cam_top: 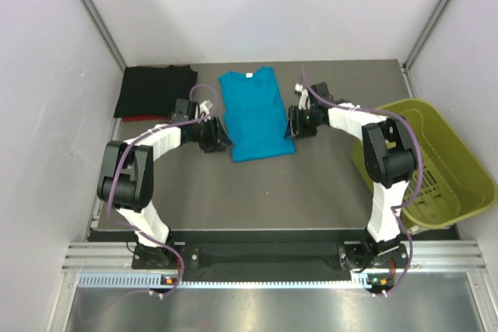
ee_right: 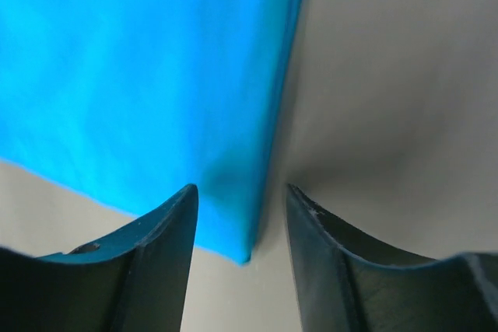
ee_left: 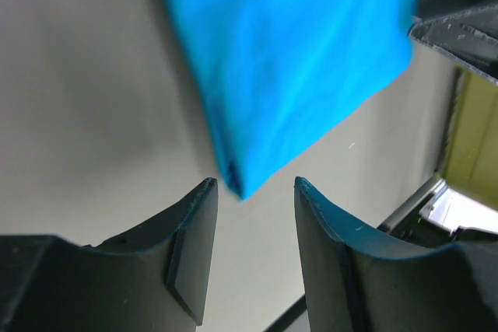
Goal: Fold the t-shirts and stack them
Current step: Fold the tshirt
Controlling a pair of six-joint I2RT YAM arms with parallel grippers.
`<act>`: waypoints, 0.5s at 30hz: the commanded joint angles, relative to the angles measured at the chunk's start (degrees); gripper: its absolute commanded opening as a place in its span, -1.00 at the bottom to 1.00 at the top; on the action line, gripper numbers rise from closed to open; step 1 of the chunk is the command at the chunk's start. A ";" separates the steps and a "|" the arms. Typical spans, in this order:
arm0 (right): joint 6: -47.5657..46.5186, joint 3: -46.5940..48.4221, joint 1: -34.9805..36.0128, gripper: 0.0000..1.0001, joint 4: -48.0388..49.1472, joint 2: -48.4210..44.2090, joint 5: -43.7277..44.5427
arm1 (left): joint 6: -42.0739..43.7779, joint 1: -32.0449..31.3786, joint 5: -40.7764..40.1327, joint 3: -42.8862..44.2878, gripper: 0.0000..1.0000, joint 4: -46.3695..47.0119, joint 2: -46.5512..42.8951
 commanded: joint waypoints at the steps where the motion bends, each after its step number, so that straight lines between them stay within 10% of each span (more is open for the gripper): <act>1: -1.08 -4.72 1.30 -0.02 0.47 -4.24 1.96 | -1.08 -0.59 2.17 -3.47 -0.02 3.92 -3.11; 15: 0.42 -14.75 3.67 -0.10 3.28 -8.02 6.62 | -1.70 -1.21 -2.57 -5.85 -0.06 4.10 1.54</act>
